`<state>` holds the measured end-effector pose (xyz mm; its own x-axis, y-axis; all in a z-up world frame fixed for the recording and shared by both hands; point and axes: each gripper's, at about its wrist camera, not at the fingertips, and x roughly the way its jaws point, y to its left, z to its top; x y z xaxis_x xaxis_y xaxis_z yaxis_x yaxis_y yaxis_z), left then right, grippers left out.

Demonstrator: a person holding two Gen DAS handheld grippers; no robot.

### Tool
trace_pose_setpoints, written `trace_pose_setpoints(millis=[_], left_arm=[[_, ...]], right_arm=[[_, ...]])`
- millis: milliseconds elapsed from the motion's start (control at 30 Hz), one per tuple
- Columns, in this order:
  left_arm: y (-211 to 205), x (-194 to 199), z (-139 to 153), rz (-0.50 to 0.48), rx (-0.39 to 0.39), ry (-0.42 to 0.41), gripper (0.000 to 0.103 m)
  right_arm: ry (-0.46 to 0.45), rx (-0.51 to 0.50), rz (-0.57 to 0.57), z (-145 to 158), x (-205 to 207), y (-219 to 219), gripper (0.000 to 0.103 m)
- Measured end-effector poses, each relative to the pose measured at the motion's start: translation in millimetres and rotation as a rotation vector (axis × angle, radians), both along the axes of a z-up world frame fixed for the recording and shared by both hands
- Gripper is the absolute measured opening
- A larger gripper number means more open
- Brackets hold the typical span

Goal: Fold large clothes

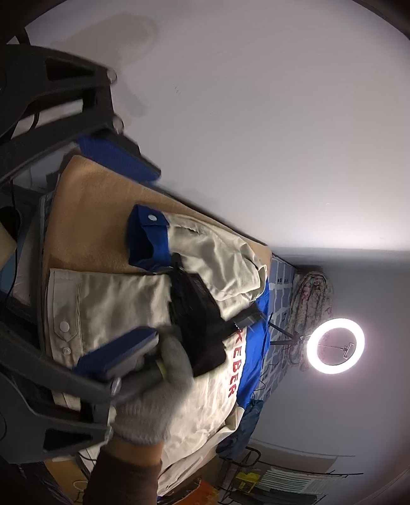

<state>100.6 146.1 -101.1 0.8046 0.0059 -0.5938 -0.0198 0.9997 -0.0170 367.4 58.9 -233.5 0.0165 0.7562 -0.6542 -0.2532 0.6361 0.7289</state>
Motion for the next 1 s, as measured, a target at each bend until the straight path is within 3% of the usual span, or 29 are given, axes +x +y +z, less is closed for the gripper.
trace_pose_setpoints(millis=[100,167,233,367,467,567,667,833,900,1000], left_arm=[[4,-1,-2,0.0,-0.015,0.009,0.077],[7,1,-3,0.003,-0.043,0.016,0.077],[8,5,-5,0.001,-0.067,0.029,0.077],[1,21,-14,-0.01,-0.103,0.09,0.076],[-2,42,-33,-0.008,-0.141,0.196,0.072],[1,67,-57,0.024,-0.196,0.293,0.072],[1,97,-82,0.037,-0.239,0.377,0.072],[9,127,-116,0.09,-0.352,0.486,0.072],[11,132,-121,0.114,-0.352,0.497,0.072],[16,133,-124,0.146,-0.373,0.491,0.072]], right_arm=[[-0.027,0.112,-0.001,36,-25,-26,0.006],[-0.048,0.119,0.003,50,-42,-44,0.006],[-0.061,0.071,0.008,49,-57,-58,0.006],[-0.044,-0.145,0.02,8,-75,-62,0.012],[-0.053,-0.157,0.02,6,-85,-72,0.017],[-0.086,-0.16,0.019,24,-91,-94,0.027],[-0.16,-0.19,0.013,45,-100,-123,0.031],[-0.23,-0.148,-0.029,68,-98,-164,0.032],[-0.245,-0.119,-0.036,77,-91,-169,0.032],[-0.262,-0.041,-0.028,80,-82,-147,0.028]])
